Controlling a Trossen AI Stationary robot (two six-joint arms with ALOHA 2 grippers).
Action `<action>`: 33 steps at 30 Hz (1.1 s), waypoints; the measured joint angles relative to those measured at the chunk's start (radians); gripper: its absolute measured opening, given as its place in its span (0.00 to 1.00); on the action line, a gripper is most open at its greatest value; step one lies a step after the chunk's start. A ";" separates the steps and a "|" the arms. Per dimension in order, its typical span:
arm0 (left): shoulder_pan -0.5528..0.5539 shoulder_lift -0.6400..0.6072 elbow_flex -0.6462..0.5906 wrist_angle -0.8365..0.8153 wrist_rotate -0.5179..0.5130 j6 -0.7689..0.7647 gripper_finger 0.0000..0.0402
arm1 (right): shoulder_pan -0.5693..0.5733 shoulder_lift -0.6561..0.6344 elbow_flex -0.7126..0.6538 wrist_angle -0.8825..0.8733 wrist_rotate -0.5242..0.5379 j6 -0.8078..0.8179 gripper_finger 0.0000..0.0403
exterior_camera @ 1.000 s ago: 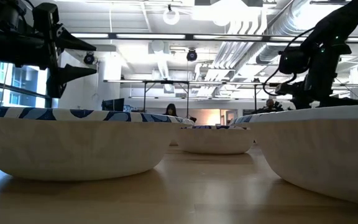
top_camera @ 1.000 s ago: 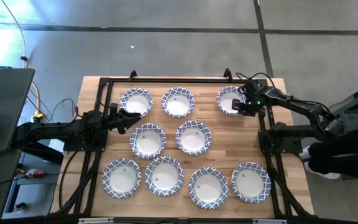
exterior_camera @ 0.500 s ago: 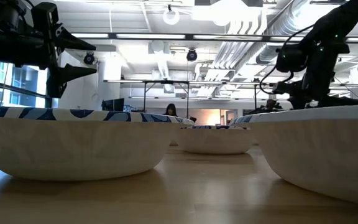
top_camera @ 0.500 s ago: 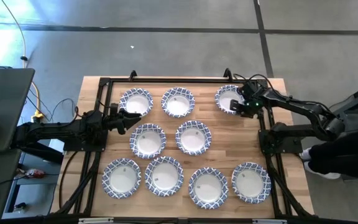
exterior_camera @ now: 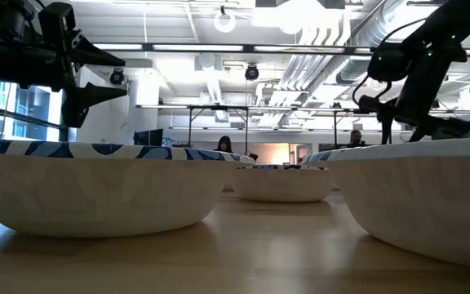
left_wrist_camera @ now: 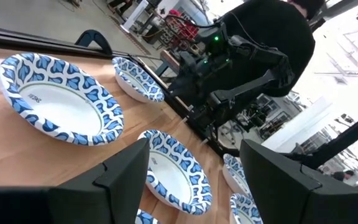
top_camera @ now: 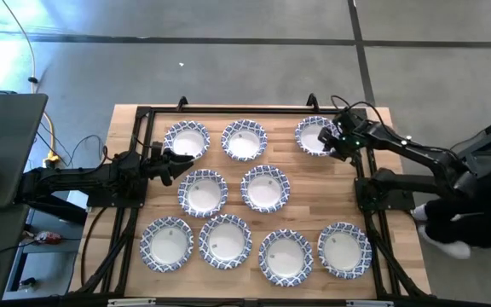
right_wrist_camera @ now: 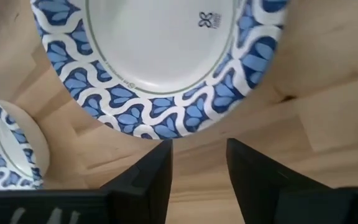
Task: Nest bowls inside each other
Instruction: Stack the white patterned bowl on top of the other white patterned bowl
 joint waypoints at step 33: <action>0.000 0.000 0.000 0.000 0.045 0.032 0.60 | 0.038 -0.033 -0.154 0.165 0.145 0.305 0.51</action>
